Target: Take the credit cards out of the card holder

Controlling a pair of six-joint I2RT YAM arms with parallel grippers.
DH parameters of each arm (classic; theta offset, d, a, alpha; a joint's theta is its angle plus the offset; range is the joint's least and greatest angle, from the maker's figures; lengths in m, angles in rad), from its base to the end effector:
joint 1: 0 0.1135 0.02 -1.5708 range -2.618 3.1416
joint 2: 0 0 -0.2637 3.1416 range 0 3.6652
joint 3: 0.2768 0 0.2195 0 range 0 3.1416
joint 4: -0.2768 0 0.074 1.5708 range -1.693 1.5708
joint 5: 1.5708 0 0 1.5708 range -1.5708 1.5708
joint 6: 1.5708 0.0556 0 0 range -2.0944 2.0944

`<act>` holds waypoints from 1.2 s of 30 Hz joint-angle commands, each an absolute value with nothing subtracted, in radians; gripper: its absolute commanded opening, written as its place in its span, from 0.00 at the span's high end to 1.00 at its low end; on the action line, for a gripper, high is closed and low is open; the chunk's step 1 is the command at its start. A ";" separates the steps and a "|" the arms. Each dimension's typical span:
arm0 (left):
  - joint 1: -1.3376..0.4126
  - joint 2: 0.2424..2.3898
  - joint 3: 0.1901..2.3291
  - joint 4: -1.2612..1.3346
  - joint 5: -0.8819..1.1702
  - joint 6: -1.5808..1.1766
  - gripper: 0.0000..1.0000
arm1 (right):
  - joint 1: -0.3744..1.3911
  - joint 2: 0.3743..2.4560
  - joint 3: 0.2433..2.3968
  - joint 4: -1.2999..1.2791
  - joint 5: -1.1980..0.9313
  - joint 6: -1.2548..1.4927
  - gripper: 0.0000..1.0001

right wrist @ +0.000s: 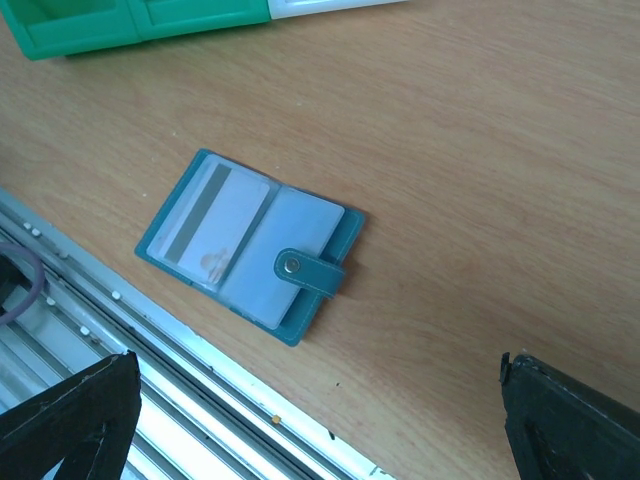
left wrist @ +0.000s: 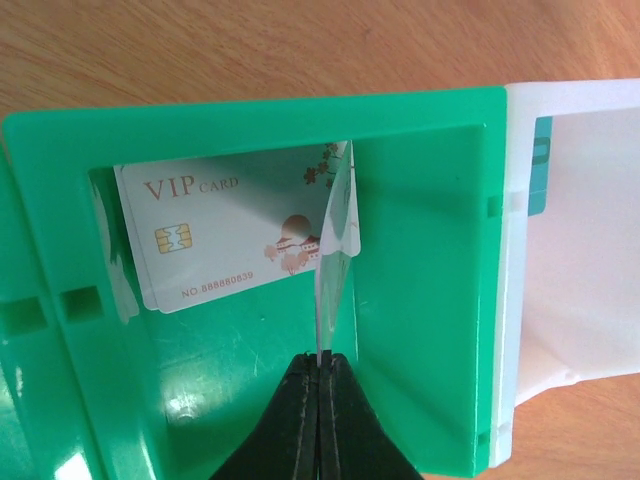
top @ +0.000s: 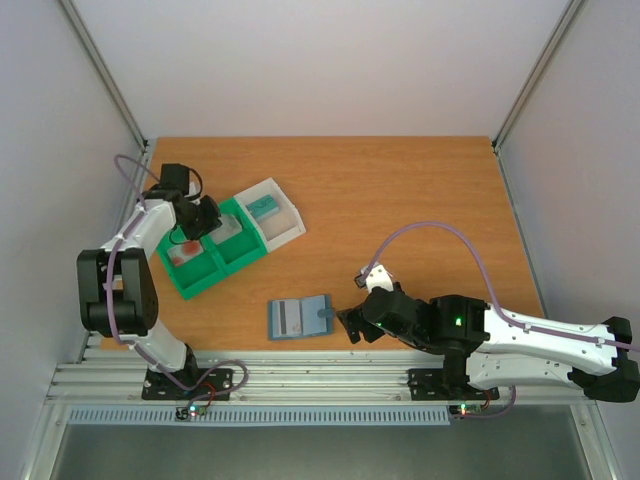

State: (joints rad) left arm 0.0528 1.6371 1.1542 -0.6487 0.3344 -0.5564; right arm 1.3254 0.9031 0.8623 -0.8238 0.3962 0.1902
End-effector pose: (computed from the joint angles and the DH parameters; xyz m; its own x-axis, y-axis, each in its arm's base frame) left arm 0.3067 -0.0021 0.2172 -0.8148 -0.5426 -0.2042 -0.4013 0.7820 -0.4768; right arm 0.0576 0.1417 0.2766 -0.3392 -0.6364 -0.6928 -0.7841 0.5982 -0.1656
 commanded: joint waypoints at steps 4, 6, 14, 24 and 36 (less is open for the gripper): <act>0.057 1.674 1.190 -0.623 0.290 -0.532 0.99 | 1.333 0.904 0.891 -0.849 0.434 0.195 0.02; 0.057 1.681 1.194 -0.624 0.283 -0.532 0.97 | 1.332 0.904 0.893 -0.849 0.438 0.194 0.02; 0.057 1.694 1.208 -0.636 0.260 -0.522 0.91 | 1.333 0.905 0.892 -0.851 0.442 0.201 0.02; 0.056 1.679 1.227 -0.658 0.260 -0.518 0.85 | 1.333 0.891 0.895 -0.864 0.451 0.248 0.02; 0.057 1.480 1.157 -0.683 0.347 -0.504 0.54 | 1.333 0.889 0.952 -0.995 0.531 0.382 0.02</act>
